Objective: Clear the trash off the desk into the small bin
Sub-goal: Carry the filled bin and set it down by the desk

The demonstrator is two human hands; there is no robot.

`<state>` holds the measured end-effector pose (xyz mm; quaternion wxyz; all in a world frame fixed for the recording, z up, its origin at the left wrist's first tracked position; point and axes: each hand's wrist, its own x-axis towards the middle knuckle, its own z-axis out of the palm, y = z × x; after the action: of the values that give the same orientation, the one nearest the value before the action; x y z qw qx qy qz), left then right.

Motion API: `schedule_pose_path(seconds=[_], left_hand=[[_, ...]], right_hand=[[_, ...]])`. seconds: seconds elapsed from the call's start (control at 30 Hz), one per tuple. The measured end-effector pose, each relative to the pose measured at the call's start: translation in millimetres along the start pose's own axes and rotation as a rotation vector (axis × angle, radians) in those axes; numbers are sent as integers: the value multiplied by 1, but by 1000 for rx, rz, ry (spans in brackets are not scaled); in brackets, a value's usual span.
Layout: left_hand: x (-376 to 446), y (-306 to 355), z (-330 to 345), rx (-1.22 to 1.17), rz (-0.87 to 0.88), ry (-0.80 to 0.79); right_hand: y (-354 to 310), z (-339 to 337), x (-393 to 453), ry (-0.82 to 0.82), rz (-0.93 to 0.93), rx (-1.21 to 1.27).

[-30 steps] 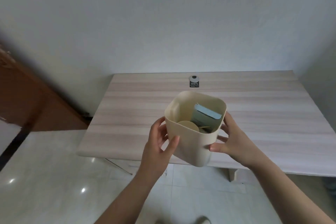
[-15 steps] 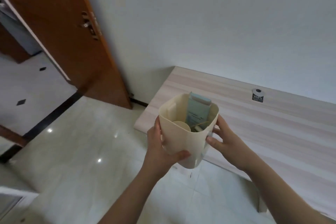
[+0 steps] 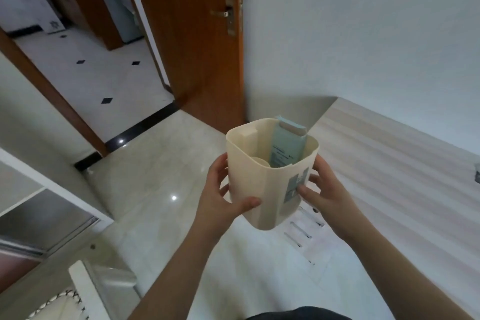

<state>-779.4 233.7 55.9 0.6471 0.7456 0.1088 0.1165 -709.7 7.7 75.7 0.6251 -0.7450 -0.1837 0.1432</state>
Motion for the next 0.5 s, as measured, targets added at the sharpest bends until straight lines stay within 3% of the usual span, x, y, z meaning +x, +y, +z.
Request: schedule_pose_path(seconds=[0.5], left_hand=[[107,-6,-62,55,-73,76]], right_hand=[[7,37,151,-93,-32,11]])
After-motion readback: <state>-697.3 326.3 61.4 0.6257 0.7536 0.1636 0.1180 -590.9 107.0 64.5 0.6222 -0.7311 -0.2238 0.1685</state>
